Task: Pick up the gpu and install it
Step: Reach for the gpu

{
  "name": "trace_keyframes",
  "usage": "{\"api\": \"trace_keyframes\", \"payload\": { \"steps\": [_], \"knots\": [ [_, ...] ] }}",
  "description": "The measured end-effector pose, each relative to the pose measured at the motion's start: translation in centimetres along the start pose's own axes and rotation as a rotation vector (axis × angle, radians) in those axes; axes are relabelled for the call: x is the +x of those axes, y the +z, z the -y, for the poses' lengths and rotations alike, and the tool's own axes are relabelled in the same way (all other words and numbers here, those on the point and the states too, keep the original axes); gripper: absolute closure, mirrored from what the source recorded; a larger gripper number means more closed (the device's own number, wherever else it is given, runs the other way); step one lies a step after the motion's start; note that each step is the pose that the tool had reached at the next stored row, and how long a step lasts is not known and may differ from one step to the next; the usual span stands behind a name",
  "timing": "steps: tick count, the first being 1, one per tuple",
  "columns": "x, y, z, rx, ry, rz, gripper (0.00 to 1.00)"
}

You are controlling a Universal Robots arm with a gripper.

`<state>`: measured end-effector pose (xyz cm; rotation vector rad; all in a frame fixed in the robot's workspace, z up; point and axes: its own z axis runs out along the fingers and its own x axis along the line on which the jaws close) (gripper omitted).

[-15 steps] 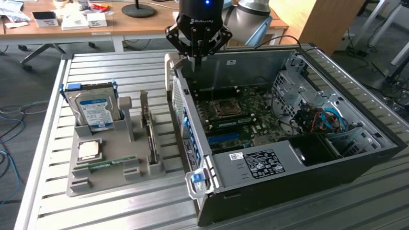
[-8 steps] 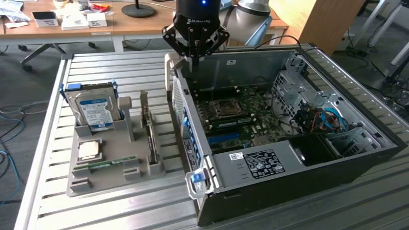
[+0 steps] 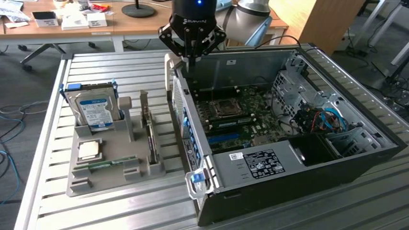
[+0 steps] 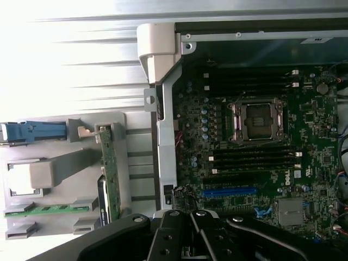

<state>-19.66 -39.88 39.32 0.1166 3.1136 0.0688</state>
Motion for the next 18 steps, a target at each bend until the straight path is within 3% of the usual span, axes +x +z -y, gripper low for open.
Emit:
{"api": "trace_keyframes", "payload": {
  "steps": [7, 18],
  "knots": [
    [0.63, -0.02, 0.04, 0.0, 0.0, 0.0, 0.89],
    [0.66, -0.02, 0.05, 0.0, 0.0, -0.0001, 0.89]
  ]
}}
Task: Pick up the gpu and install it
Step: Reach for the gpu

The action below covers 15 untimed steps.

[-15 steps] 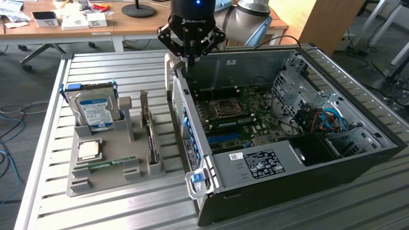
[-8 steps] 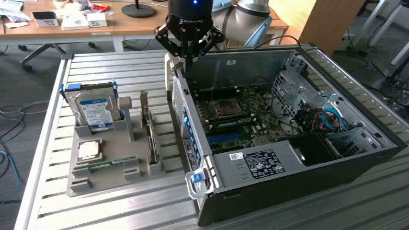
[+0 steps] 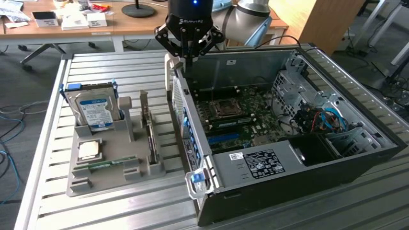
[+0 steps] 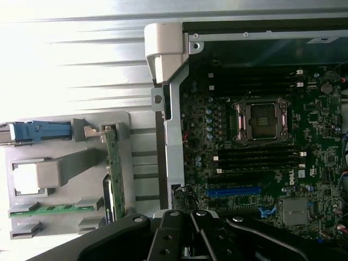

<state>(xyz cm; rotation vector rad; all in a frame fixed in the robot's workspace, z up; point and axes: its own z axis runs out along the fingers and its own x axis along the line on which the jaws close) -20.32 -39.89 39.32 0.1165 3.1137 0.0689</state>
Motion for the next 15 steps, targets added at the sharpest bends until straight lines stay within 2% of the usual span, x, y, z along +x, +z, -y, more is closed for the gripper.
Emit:
{"api": "trace_keyframes", "payload": {
  "steps": [6, 15],
  "knots": [
    [0.3, -0.01, 0.02, 0.0, 0.0, 0.0, 0.89],
    [1.9, -0.05, 0.14, 0.0001, 0.0, 0.0, 0.89]
  ]
}}
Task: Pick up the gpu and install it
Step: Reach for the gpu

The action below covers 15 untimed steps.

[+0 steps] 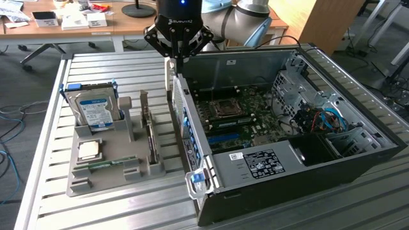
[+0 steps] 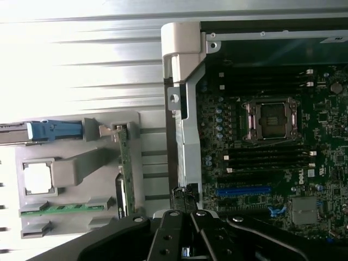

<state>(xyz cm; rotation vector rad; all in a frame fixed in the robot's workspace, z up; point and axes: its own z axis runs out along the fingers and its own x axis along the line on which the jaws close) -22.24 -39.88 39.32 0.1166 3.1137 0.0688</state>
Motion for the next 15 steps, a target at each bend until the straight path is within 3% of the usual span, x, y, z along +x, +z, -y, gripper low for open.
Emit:
{"api": "trace_keyframes", "payload": {
  "steps": [15],
  "knots": [
    [2.4, -0.06, 0.18, 0.0, 0.0, 0.0, 0.89]
  ]
}}
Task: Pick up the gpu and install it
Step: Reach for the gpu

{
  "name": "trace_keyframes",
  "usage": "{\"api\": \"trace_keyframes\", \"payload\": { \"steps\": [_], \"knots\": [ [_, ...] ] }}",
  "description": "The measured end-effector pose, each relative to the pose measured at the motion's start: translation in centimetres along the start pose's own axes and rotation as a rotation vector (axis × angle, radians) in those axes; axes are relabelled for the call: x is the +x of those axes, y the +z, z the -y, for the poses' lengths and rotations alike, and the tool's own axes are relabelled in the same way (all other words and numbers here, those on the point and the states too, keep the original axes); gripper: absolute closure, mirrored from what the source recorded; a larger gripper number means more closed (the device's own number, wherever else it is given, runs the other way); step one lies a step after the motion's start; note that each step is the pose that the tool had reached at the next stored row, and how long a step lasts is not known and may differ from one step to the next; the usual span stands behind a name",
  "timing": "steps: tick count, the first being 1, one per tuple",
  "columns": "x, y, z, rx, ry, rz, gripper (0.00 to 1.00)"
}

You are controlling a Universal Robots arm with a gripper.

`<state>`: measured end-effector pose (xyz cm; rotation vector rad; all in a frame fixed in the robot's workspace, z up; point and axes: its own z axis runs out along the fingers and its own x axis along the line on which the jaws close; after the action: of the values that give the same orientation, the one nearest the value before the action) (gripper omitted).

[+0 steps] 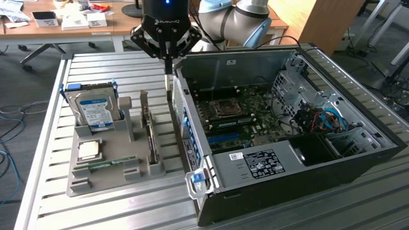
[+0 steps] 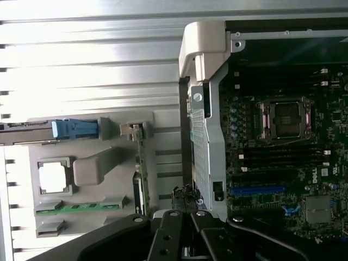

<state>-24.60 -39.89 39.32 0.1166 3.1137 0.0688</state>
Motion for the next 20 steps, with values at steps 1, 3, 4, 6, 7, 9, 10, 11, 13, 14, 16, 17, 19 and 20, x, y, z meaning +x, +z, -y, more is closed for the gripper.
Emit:
{"api": "trace_keyframes", "payload": {
  "steps": [1, 3, 4, 6, 7, 9, 10, 11, 13, 14, 16, 17, 19, 20],
  "knots": [
    [0.1, 0.0, 0.01, 0.0, 0.0, 0.0, 0.89],
    [0.4, -0.01, 0.03, 0.0, 0.0, 0.0, 0.89],
    [0.5, -0.01, 0.04, 0.0, 0.0, 0.0, 0.89],
    [0.8, -0.02, 0.06, -0.0001, 0.0, 0.0001, 0.89],
    [0.9, -0.02, 0.07, -0.0001, 0.0, 0.0001, 0.89],
    [1.1, -0.03, 0.08, -0.0001, 0.0, 0.0, 0.89],
    [1.2, -0.03, 0.09, -0.0001, 0.0, 0.0, 0.89],
    [1.2, -0.03, 0.09, -0.0001, 0.0, 0.0001, 0.89],
    [1.2, -0.03, 0.09, -0.0001, 0.0, 0.0, 0.89],
    [1.2, -0.03, 0.09, -0.0001, 0.0, 0.0, 0.89],
    [1.2, -0.03, 0.09, 0.0, 0.0, 0.0, 0.89],
    [1.2, -0.03, 0.09, -0.0001, 0.0, 0.0, 0.89],
    [1.2, -0.03, 0.09, -0.0001, 0.0, 0.0, 0.89],
    [1.2, -0.03, 0.09, 0.0, 0.0, 0.0, 0.89]
  ]
}}
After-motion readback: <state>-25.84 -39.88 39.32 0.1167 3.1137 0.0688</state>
